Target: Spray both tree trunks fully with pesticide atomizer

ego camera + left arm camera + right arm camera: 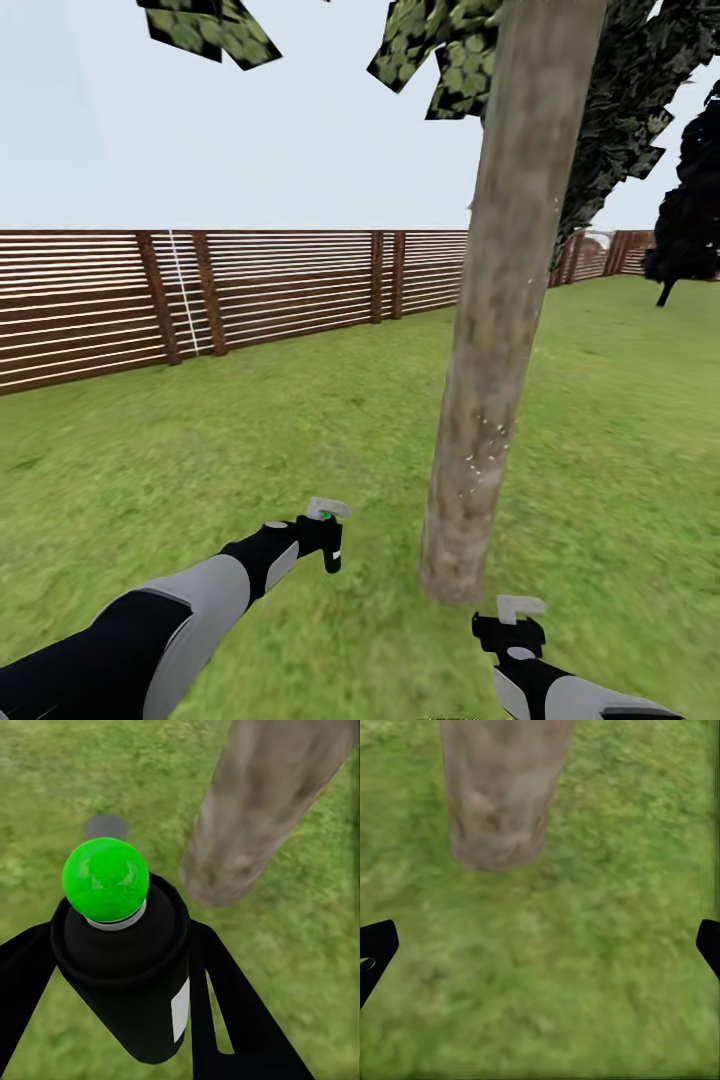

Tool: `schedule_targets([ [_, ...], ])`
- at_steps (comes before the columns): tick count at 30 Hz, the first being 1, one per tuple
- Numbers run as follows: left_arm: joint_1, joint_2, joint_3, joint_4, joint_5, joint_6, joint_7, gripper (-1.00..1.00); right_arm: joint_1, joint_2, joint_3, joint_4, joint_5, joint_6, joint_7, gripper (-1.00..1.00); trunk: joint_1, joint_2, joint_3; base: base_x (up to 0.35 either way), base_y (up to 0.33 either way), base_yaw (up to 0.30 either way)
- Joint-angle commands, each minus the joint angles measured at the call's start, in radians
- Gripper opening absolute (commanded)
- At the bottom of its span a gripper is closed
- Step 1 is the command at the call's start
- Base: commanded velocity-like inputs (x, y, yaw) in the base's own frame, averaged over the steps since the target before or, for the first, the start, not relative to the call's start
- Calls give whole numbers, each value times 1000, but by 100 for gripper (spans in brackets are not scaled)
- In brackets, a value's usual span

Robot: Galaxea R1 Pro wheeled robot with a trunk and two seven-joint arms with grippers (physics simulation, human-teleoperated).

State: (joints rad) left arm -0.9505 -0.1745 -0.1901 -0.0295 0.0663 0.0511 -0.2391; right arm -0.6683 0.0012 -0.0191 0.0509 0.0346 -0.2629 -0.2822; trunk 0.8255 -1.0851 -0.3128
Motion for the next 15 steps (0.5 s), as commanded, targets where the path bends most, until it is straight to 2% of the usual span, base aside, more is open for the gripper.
schedule_targets([
  [1, -1, 0, -5, -1, 7, 5, -2, -100, -2, 0, -2, 5, 4, -7, -3, 100, 0, -1, -1, 21, 153, -300],
  [15, -1, 0, -5, -1, 7, 4, -2, -100, -2, 0, -2, 5, 4, -7, -4, 100, 0, -1, -1, 3, 19, -300],
])
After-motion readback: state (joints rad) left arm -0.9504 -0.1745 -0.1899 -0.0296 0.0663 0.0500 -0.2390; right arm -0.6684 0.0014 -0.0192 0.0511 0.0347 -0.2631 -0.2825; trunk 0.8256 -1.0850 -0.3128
